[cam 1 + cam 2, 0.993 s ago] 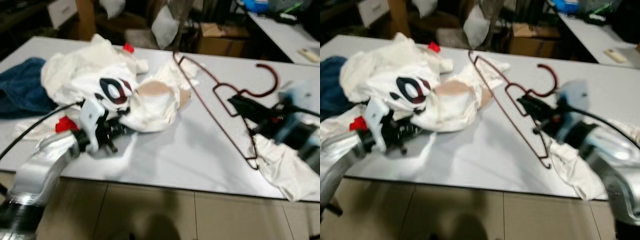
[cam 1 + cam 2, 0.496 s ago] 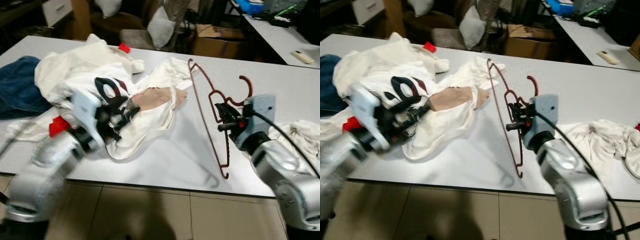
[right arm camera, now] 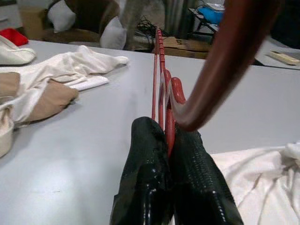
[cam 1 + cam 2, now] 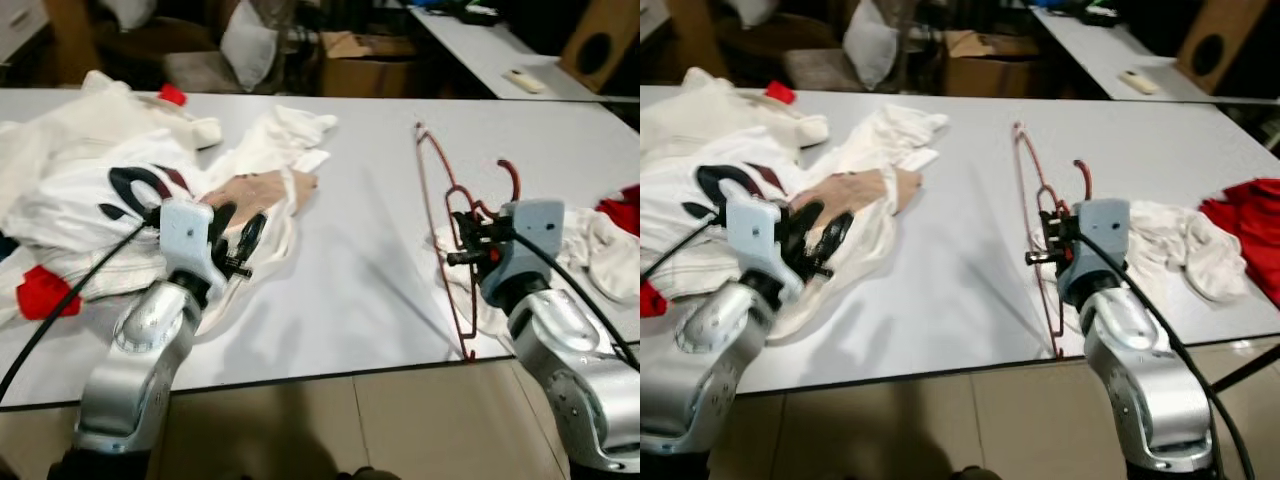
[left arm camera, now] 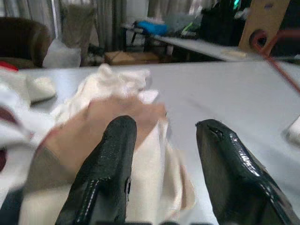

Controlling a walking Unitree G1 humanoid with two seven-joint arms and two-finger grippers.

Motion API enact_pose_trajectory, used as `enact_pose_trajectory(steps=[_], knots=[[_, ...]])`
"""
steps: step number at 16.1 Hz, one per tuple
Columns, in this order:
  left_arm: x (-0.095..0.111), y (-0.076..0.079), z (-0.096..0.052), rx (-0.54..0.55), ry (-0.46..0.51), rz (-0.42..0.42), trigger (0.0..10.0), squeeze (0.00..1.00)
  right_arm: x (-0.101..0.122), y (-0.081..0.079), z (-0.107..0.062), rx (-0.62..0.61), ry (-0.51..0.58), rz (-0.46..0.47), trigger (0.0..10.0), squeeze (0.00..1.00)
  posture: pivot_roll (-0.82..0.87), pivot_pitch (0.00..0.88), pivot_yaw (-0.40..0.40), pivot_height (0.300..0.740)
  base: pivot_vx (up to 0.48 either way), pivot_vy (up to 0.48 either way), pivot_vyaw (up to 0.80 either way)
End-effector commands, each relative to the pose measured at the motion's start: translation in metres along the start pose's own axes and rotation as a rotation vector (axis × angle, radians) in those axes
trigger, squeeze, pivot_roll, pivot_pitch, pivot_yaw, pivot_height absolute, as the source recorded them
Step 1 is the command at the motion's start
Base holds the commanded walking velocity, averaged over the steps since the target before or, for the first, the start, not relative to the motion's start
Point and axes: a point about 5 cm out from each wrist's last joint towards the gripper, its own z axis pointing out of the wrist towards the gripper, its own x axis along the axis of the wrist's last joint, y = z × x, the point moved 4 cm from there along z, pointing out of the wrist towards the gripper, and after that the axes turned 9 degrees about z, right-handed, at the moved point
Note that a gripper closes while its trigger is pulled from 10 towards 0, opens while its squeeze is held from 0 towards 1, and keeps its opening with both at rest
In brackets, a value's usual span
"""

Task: Hang hanger

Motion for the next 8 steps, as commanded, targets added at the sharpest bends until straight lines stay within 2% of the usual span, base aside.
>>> enact_pose_trajectory(steps=[1,3,5,8], knots=[[-0.007,0.001,-0.002,0.01,-0.02,0.027,10.0,0.0,0.002,-0.004,-0.002,0.008,0.02,-0.028,10.0,0.0,-0.08,0.0,-0.076,0.74,0.0,-0.39,0.0],[-0.012,0.003,-0.002,0.018,-0.033,0.024,10.0,0.0,-0.004,-0.004,-0.002,0.005,0.006,-0.037,10.0,0.0,-0.08,0.0,-0.079,0.74,0.0,-0.48,0.0],[-0.011,0.006,-0.002,0.01,-0.031,0.029,10.0,0.0,-0.007,-0.004,-0.002,0.008,-0.005,-0.001,10.0,0.0,-0.08,0.0,-0.078,0.74,0.0,-0.48,0.0],[-0.014,0.006,-0.002,0.013,-0.035,0.028,10.0,0.0,-0.012,-0.003,-0.003,0.001,-0.011,0.021,10.0,0.0,-0.08,0.0,-0.073,0.74,0.0,-0.48,-0.69]])
